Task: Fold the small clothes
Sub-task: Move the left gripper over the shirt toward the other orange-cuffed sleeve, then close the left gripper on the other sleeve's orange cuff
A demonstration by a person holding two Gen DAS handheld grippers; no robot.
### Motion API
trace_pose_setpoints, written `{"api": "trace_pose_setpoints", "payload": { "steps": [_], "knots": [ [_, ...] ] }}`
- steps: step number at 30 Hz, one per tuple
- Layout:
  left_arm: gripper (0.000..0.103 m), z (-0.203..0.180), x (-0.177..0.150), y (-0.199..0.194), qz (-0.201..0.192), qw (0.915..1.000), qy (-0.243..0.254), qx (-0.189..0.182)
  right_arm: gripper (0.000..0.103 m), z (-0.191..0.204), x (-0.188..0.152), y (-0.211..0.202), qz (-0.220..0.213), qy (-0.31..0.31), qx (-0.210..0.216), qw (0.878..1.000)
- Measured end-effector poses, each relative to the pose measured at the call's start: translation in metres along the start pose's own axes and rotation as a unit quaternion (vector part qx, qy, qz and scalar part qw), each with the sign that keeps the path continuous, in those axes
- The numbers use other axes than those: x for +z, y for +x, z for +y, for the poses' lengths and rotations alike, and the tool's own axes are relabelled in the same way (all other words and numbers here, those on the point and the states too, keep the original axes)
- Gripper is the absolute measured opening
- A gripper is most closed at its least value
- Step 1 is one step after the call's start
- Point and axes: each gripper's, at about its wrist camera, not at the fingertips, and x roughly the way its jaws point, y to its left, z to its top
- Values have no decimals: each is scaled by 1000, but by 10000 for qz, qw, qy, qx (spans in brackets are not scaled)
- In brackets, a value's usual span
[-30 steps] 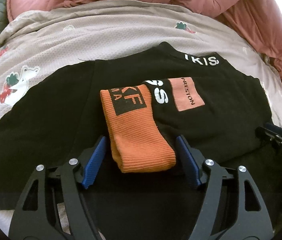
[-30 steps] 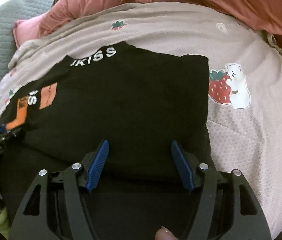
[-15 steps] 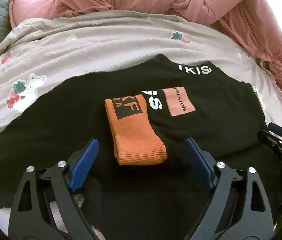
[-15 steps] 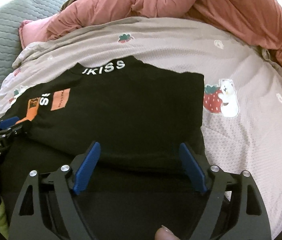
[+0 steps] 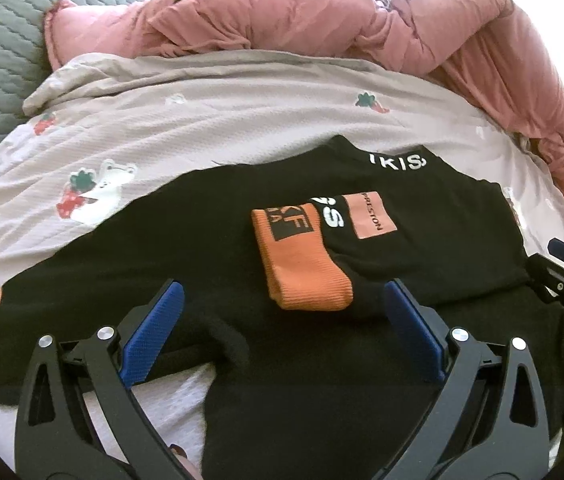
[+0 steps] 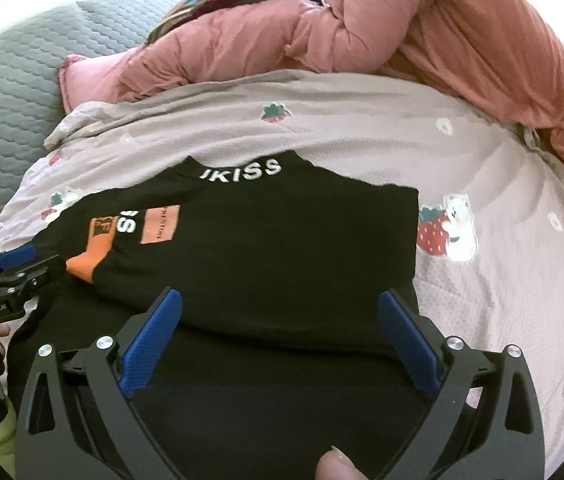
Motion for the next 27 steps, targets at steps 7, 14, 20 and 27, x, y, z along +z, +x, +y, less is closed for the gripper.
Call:
{"api": "trace_pose_setpoints", "payload": {
  "steps": [7, 14, 20, 27],
  "knots": [
    [93, 12, -6, -11, -108, 9998, -114, 110, 98, 16, 2, -8, -110, -138, 83, 9998],
    [93, 29, -13, -19, -183, 9992, -277, 234, 98, 34, 5, -14, -194, -296, 221, 9991],
    [93, 39, -20, -28, -258, 9983, -374, 354, 98, 56, 7, -19, -278, -494, 376, 9977],
    [93, 57, -31, -45, -458, 9959, -630, 465, 98, 84, 8, -22, -340, -719, 506, 9956]
  ]
}}
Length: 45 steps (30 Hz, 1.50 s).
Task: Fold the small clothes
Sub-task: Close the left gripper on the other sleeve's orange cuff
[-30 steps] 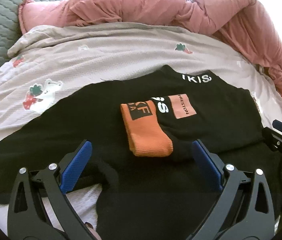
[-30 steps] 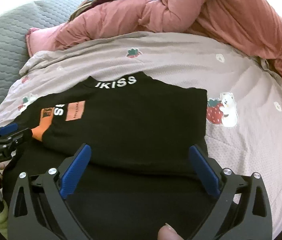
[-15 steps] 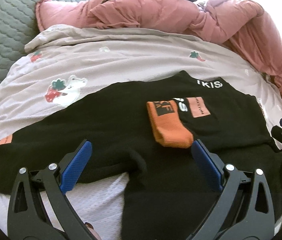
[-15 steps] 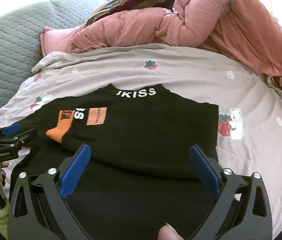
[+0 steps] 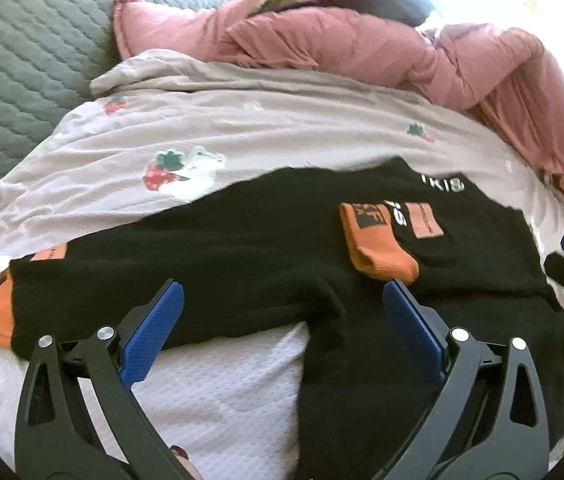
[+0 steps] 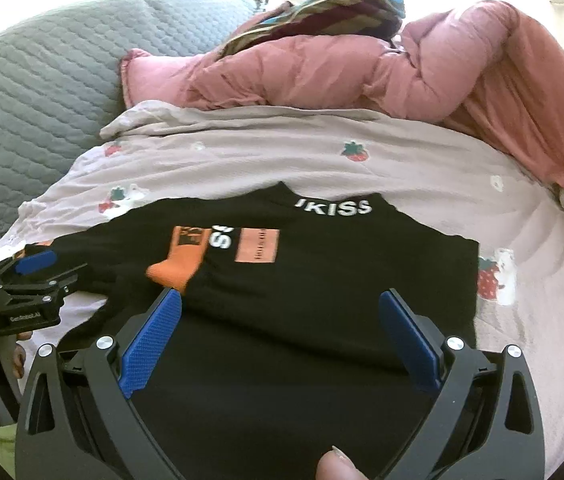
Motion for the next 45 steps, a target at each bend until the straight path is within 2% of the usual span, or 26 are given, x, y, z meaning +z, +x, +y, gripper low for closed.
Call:
{"api": "trace_pose_setpoints", "payload": {
  "steps": [5, 11, 23, 28, 35, 45],
  "knots": [
    [93, 20, 2, -19, -247, 9992, -315, 33, 98, 18, 0, -1, -19, -150, 82, 9999],
    [93, 38, -1, -29, -269, 9982, -536, 98, 98, 37, 2, -5, -84, -325, 189, 9993],
    [93, 84, -9, -47, -388, 9931, -951, 564, 98, 71, 8, 2, -73, -554, 437, 9975],
    [93, 113, -12, -52, -410, 9882, -1303, 689, 98, 90, 12, 7, -92, -732, 526, 9959],
    [93, 136, -15, -56, -456, 9828, -1492, 985, 98, 111, 21, 8, -169, -844, 656, 9941],
    [93, 179, -26, -57, -426, 9703, -1990, 1312, 98, 133, 26, 12, -197, -1023, 819, 9912]
  ]
}}
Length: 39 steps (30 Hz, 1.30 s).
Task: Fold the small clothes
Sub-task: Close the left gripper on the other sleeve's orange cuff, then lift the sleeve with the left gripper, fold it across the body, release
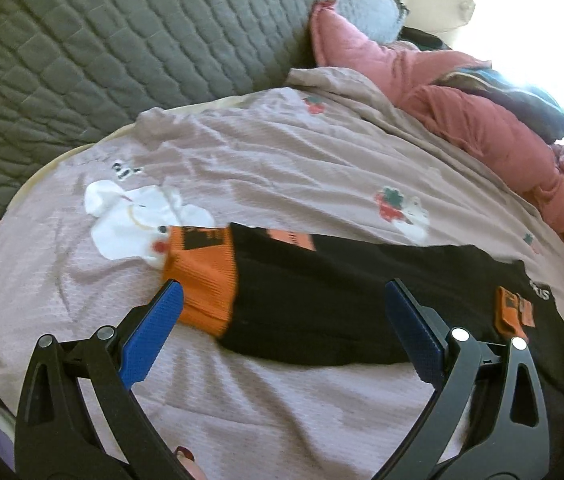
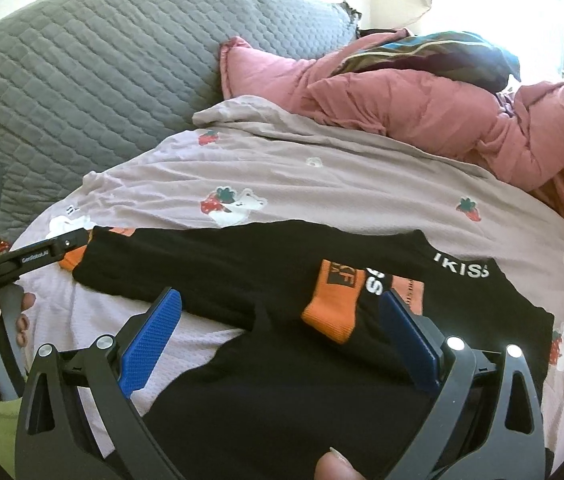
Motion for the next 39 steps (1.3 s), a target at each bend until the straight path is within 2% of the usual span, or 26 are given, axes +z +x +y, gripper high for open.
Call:
{"api": "trace_pose_setpoints", "payload": {
  "steps": [6, 10, 14, 15, 19, 21, 24, 25, 26, 28, 34, 39],
  "knots": [
    [93, 30, 1, 9, 117, 9986, -412, 299, 98, 11, 2, 10, 74, -125, 76, 9999],
    [93, 43, -3, 17, 154, 9971, -652, 367, 98, 17, 0, 14, 91, -55, 193, 9998],
    [91, 54, -9, 28, 177, 9948, -989, 167, 98, 22, -7, 18, 149, -59, 264, 9995],
    [89, 54, -11, 30, 173, 9945, -1022, 145, 98, 22, -9, 19, 166, -39, 270, 9995],
    [67, 46, -13, 41, 153, 9961, -830, 239, 98, 14, -15, 24, 267, 115, 261, 9992],
    [61, 41, -12, 46, 136, 9971, -672, 320, 98, 9, -19, 25, 300, 186, 234, 9991],
    [37, 36, -14, 54, 174, 9982, -443, 367, 98, 2, -24, 24, 325, 298, 215, 9988],
    [23, 36, -15, 55, 182, 9985, -429, 277, 98, -1, -26, 23, 331, 334, 210, 9987],
    [16, 36, -15, 53, 161, 9987, -434, 193, 98, -2, -27, 23, 335, 348, 211, 9986],
    [9, 33, -15, 45, 57, 9994, -344, 76, 98, -7, -29, 21, 331, 395, 186, 9985],
    [9, 23, -7, 17, -226, 9981, -345, -454, 98, -25, -32, 12, 280, 606, 151, 9977],
    [9, 3, 0, -6, -414, 9963, -215, -718, 98, -39, -33, 2, 199, 767, 133, 9968]
  ]
}}
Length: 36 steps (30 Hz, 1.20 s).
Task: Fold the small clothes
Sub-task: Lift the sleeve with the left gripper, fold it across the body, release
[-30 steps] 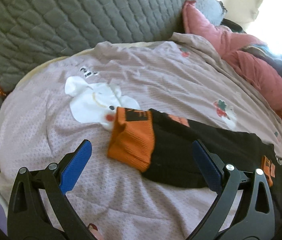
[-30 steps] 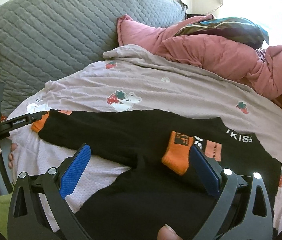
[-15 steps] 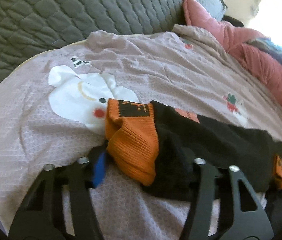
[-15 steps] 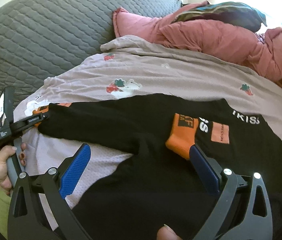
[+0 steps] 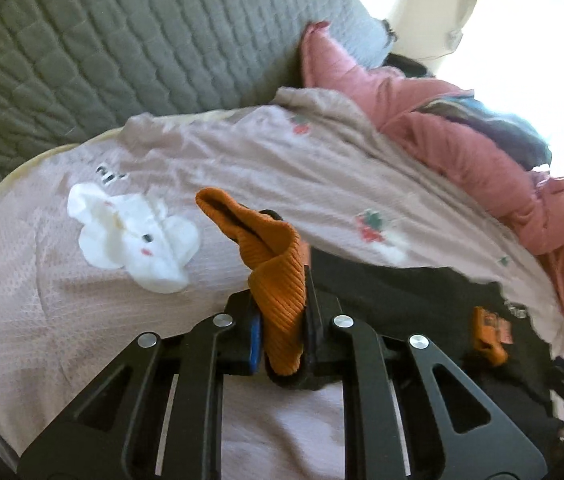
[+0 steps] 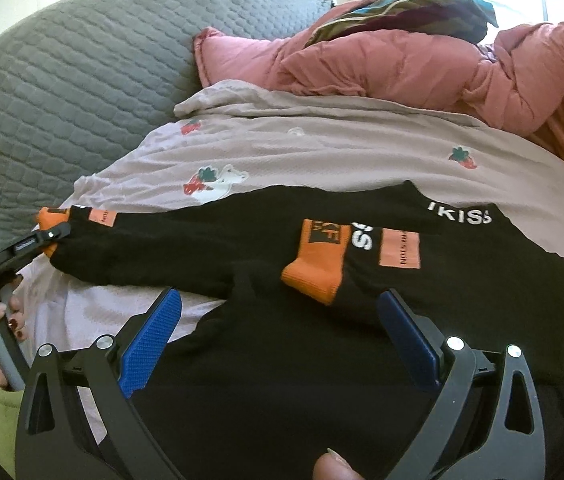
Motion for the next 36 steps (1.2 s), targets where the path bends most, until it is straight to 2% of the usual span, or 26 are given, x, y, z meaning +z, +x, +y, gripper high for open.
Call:
{"api": "trace_pose_setpoints", "payload": {
  "steps": [5, 8, 18, 29, 36],
  "knots": [
    [9, -32, 3, -21, -169, 9988, 167, -418, 98, -17, 0, -12, -112, 172, 0, 9998],
    [8, -58, 0, -28, -127, 9968, 296, -729, 98, -31, -1, -18, -154, 347, -5, 9993],
    [8, -140, -17, -24, 186, 9887, 873, -1208, 98, -77, -12, -43, -310, 816, -104, 9961],
    [8, -223, -44, 5, 638, 9745, 1263, -1743, 98, -144, -33, -69, -391, 1437, -473, 9877],
    [8, -254, -73, 30, 985, 9644, 1499, -1941, 98, -172, -47, -76, -354, 1665, -725, 9827]
  ]
}}
